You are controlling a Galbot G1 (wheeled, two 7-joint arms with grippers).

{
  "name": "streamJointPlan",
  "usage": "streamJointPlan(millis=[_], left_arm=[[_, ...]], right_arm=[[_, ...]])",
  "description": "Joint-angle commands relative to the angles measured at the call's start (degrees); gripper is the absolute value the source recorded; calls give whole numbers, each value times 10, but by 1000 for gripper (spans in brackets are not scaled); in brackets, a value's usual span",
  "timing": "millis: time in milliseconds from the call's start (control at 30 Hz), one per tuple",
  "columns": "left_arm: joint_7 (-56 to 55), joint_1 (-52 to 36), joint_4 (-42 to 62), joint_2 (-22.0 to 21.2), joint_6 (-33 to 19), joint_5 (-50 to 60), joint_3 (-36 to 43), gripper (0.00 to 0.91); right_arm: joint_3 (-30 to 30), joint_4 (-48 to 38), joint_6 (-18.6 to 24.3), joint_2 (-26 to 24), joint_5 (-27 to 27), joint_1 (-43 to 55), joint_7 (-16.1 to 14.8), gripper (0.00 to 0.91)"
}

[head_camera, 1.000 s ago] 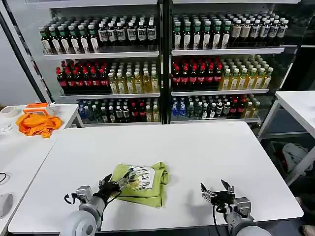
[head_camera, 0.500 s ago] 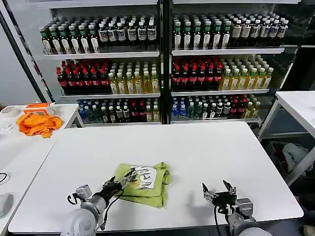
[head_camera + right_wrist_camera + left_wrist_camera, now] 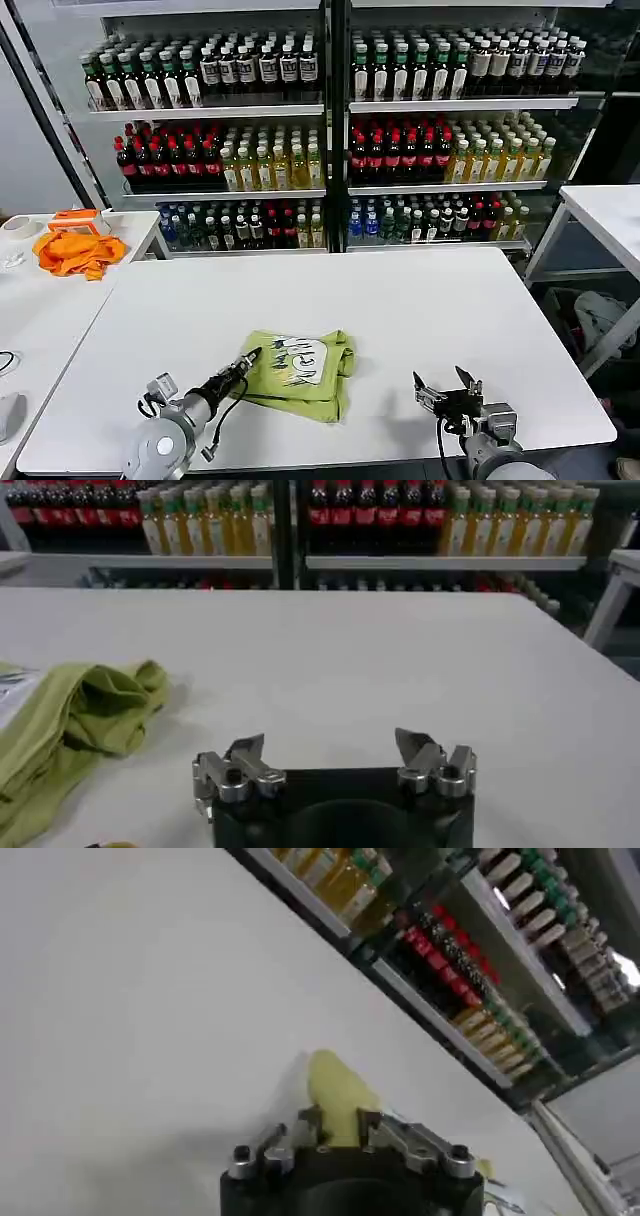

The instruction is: Fold and organize the clothes.

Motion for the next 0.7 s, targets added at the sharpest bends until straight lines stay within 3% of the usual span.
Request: streamJointPlan(millis=[33, 367, 567, 700], left_arm=[[2, -2, 6, -7, 5, -64, -16, 30], [-29, 18, -53, -7, 26, -162, -153, 20], [-51, 11, -81, 94, 27, -146, -309, 20], [-53, 13, -102, 164, 29, -64, -360, 20]], right_arm=[[0, -1, 0, 0, 1, 2, 0, 907], [4, 1, -1, 1, 2, 2, 1, 907], [7, 4, 0, 1, 5, 4, 0, 907], [3, 4, 2, 4, 4, 5, 0, 907]])
